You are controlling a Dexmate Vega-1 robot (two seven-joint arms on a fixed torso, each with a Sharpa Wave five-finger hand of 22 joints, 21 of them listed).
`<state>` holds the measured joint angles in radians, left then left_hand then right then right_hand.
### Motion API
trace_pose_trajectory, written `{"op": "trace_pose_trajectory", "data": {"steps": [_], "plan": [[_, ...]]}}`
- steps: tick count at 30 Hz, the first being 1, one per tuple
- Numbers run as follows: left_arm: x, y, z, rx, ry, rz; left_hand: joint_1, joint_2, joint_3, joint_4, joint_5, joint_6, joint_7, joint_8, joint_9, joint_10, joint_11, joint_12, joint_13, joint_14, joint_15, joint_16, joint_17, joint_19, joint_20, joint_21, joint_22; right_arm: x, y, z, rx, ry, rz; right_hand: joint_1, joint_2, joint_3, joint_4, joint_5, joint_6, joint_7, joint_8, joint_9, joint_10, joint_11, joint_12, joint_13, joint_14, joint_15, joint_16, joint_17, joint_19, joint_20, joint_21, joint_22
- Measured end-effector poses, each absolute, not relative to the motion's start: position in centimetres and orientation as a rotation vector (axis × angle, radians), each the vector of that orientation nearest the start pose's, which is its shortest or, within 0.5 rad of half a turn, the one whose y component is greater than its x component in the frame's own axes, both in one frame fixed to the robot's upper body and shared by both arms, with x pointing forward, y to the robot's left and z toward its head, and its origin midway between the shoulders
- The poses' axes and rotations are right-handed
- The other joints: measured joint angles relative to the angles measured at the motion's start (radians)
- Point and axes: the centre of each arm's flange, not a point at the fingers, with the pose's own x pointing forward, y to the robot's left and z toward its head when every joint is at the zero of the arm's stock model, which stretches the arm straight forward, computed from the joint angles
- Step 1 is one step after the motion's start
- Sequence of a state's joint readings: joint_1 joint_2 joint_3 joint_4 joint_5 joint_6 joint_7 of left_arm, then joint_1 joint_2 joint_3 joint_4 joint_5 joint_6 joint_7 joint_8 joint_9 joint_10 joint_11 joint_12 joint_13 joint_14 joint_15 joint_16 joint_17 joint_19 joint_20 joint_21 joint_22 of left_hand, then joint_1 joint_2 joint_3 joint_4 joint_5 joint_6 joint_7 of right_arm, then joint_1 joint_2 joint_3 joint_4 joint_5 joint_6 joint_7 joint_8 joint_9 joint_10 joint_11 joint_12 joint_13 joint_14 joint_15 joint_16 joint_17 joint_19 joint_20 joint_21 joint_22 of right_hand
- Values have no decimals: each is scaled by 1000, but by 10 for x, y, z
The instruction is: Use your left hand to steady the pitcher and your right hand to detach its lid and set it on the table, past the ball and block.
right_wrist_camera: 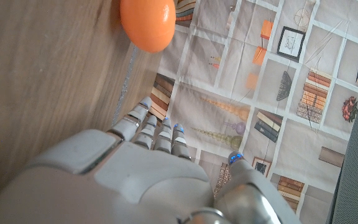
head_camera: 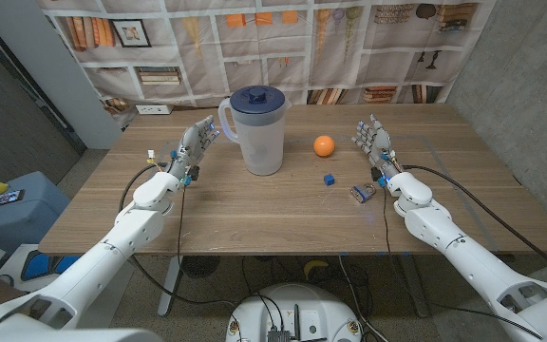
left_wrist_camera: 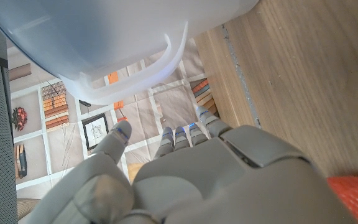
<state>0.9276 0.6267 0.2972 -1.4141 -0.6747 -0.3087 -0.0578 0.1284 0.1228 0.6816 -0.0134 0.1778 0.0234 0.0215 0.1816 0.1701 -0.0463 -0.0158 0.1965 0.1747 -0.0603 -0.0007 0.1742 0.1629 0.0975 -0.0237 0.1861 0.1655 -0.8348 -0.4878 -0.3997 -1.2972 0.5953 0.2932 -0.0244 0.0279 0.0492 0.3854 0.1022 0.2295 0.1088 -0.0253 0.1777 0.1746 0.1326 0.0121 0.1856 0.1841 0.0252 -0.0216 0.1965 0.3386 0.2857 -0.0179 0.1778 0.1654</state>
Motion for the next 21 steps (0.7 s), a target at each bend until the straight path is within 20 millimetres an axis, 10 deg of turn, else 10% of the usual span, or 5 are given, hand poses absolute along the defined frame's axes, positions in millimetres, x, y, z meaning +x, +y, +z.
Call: {"op": "trace_pose_trajectory", "data": {"steps": [21], "plan": [[613, 361, 10, 145, -652, -323, 79, -19, 14, -140, 4, 77, -14, 19, 0, 62, -20, 8, 0, 37, -12, 4, 3, 20, 16, 0, 0, 649, -266, -36, 9, -599, 153, 0, 0, 3, -3, 4, 0, 0, 0, 0, 3, -3, 0, 0, 0, 0, 0, -9, 0, 0, 4, 0]]}}
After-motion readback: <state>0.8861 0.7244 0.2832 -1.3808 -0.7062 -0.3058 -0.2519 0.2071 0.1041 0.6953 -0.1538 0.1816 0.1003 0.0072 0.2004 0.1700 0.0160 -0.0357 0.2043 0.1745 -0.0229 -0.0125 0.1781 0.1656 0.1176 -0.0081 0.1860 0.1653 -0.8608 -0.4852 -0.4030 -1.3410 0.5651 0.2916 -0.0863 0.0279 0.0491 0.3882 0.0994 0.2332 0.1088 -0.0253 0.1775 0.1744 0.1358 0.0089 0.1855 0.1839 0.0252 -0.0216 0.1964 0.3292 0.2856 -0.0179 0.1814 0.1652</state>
